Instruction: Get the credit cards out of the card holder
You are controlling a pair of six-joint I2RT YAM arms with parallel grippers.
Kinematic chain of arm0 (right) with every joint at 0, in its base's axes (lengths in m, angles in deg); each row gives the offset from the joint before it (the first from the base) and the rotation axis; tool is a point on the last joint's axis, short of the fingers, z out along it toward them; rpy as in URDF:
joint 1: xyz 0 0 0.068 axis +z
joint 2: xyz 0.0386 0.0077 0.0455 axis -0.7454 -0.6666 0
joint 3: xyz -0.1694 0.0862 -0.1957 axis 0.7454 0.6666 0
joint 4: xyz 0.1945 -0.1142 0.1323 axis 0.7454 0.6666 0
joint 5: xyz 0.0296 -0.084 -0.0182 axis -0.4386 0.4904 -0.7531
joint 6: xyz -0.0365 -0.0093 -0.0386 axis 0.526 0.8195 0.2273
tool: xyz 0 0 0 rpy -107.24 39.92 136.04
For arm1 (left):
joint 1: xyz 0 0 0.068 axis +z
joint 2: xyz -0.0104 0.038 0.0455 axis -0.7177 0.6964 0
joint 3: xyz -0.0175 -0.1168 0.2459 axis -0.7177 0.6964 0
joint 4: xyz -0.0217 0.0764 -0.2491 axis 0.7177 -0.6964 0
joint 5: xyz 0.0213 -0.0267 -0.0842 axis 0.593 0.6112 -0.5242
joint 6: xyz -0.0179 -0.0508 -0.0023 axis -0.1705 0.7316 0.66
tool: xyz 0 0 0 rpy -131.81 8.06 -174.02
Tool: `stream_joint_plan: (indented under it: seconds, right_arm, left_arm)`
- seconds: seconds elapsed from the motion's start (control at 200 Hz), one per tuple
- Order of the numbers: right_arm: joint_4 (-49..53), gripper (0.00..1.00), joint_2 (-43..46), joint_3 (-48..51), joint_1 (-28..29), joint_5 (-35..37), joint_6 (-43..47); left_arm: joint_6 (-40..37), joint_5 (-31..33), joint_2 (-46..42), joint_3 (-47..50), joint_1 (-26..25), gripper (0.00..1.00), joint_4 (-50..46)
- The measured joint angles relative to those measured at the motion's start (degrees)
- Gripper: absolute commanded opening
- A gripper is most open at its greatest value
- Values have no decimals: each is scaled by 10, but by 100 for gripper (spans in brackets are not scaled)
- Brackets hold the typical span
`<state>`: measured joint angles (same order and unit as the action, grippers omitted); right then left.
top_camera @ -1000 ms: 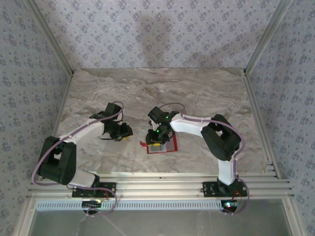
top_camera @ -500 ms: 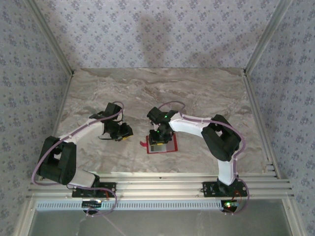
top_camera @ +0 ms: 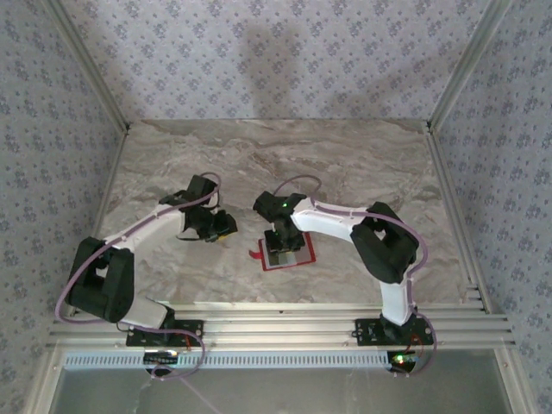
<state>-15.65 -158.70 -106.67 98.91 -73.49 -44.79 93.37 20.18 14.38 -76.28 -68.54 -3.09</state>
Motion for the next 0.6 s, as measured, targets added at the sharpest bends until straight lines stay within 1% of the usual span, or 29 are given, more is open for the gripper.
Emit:
stream_joint_plan:
  seconds: [0.145,0.28,0.38,0.605]
  right_arm:
    - [9,44,-8,-8,6,13,-5]
    - [16,40,-13,-15,10,22,-11]
    - [18,36,-14,-17,14,29,-16]
    - [30,22,-14,-19,15,43,-23]
  left_arm:
    - [-2,-3,1,-1,-2,29,0]
    - [-5,-8,1,-3,-2,29,0]
    - [-7,-10,1,-3,-2,29,0]
    - [-13,-12,1,-5,-4,30,-3]
